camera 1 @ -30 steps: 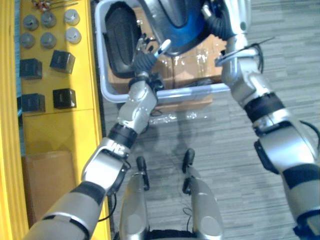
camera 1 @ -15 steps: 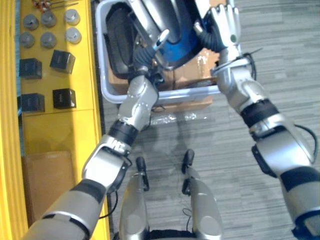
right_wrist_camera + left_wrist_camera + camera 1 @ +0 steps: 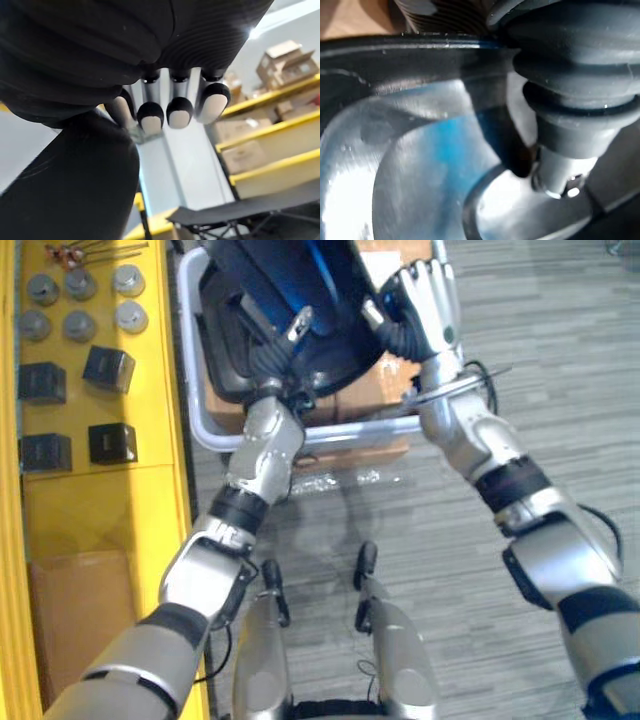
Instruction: Walk over and take plastic housings, then place them on the shelf
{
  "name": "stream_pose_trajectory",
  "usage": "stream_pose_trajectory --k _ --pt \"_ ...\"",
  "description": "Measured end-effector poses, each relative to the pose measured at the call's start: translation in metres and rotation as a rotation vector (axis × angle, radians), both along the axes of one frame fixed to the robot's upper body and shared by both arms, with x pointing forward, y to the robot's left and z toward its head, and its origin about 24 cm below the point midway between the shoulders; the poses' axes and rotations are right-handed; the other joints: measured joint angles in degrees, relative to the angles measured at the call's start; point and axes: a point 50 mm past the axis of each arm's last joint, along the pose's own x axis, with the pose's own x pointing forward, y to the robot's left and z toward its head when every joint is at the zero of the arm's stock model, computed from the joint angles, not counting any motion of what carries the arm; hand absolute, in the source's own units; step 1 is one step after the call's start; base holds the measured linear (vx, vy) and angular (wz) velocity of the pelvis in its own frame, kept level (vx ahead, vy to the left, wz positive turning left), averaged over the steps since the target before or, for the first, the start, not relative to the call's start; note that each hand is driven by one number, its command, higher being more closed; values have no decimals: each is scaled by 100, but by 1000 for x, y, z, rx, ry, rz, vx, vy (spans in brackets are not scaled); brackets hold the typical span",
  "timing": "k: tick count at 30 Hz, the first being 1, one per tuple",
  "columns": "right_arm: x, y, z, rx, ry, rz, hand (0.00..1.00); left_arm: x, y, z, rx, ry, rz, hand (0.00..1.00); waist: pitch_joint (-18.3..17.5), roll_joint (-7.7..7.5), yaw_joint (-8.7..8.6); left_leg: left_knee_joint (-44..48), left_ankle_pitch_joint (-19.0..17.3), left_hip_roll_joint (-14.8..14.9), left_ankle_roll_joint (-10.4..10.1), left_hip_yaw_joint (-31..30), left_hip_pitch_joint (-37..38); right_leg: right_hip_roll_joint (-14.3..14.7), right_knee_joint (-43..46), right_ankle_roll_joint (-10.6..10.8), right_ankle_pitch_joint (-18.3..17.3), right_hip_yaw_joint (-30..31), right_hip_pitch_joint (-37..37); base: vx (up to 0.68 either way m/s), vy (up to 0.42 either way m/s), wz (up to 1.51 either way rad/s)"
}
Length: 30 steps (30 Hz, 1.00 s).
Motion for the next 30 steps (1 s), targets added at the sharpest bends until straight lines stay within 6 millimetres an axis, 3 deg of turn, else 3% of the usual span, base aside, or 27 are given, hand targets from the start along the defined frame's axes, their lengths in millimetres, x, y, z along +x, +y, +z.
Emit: stream_pose_trajectory --k 2,3,7,10,13,17,19,23,25,27,30 --pt "-4 4 -4 9 1 26 100 -2 2 -3 10 -9 0 100 0 0 5 -22 2 -2 -1 0 31 -1 -4 0 3 -7 22 29 19 1" --pt "-9 4 -11 28 6 49 0 -8 4 -11 18 -23 -9 100 2 -4 3 -66 -5 -2 -9 10 143 3 -40 0 2 -10 129 94 50 1" --pt "-25 10 -35 42 27 155 0 -18 12 -43 74 -28 -34 100 4 -10 10 -266 -11 -12 -16 108 690 0 -89 -1 0 13 567 62 46 -3" --pt "-39 19 -34 26 -22 269 0 -24 13 -47 64 -65 -58 100 2 -12 10 -284 -22 -38 -11 118 848 -15 -172 1 -2 7 758 -2 37 0" --pt "-44 19 -45 25 0 315 0 -32 18 -59 77 -76 -40 100 -14 -39 29 -297 -75 -22 -31 117 1180 9 -321 7 -37 -33 1148 -27 25 3" --pt "-59 17 -61 96 17 379 0 -42 24 -65 203 -111 45 100 -246 -311 34 -463 -77 -11 -51 134 1446 26 -525 -9 -83 -60 1431 -21 10 0" --pt "-73 19 -69 155 35 449 0 -45 25 -73 291 -103 112 100 -610 -398 19 -540 -54 4 -94 178 1522 47 -614 -10 -75 -55 1483 36 8 -5" --pt "-92 21 -53 294 18 582 0 -49 22 -85 449 -75 211 100 -1018 -361 1 -700 -73 15 -138 312 1926 64 -674 16 -58 -5 1779 93 29 -12" --pt "-99 10 -35 416 2 629 0 -52 18 -97 512 -39 249 100 -1306 -358 4 -857 -78 13 -145 435 2201 75 -674 19 -60 46 1905 96 52 -19" --pt "-99 -6 -29 515 33 627 0 -54 19 -104 542 -5 282 100 -1458 -345 -14 -926 -92 -7 -155 474 2342 64 -674 65 -94 77 1996 37 48 -13" --pt "-99 -54 -36 764 167 638 0 -58 38 -118 626 47 406 100 -1702 -299 -76 -1069 -101 -42 -139 623 2596 9 -674 132 -147 155 2118 -5 52 -14"
